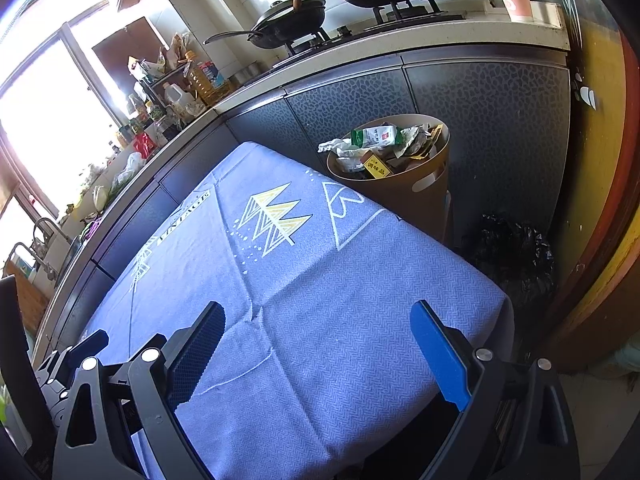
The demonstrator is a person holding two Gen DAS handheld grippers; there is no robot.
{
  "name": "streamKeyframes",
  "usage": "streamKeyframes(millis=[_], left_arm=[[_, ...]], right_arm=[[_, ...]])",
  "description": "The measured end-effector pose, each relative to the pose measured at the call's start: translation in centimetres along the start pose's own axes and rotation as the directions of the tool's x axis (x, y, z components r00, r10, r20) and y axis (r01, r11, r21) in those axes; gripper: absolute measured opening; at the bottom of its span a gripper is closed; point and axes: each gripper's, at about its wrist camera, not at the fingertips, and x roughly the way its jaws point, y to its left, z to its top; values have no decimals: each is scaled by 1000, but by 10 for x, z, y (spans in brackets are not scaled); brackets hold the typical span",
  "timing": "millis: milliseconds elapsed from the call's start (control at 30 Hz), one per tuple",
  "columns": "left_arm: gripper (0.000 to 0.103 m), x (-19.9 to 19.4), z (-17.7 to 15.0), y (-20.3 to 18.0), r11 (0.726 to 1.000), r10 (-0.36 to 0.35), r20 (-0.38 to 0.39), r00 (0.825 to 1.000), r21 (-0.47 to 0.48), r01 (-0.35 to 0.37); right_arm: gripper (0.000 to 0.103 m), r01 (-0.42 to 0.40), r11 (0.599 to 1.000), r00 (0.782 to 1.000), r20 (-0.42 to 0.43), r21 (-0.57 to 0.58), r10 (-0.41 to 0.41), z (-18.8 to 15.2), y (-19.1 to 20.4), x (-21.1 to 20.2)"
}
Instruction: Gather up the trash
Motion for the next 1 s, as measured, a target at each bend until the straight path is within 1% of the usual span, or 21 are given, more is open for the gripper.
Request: streamKeyframes(millis=[233, 633, 1000], left_arm=[[97, -4, 4, -6, 1000, -25, 11, 1000, 9, 25], [97, -15, 26, -24, 998, -39, 60, 997, 46, 36], [97, -16, 34, -35, 997, -49, 64, 997, 64, 45]], right_arm=[[93, 2, 1000, 1000, 18, -2, -2, 1, -1, -5], [93, 13, 1000, 998, 56, 27, -15, 10, -14, -20], [93, 19, 998, 998, 61, 53, -22, 13, -25, -24]])
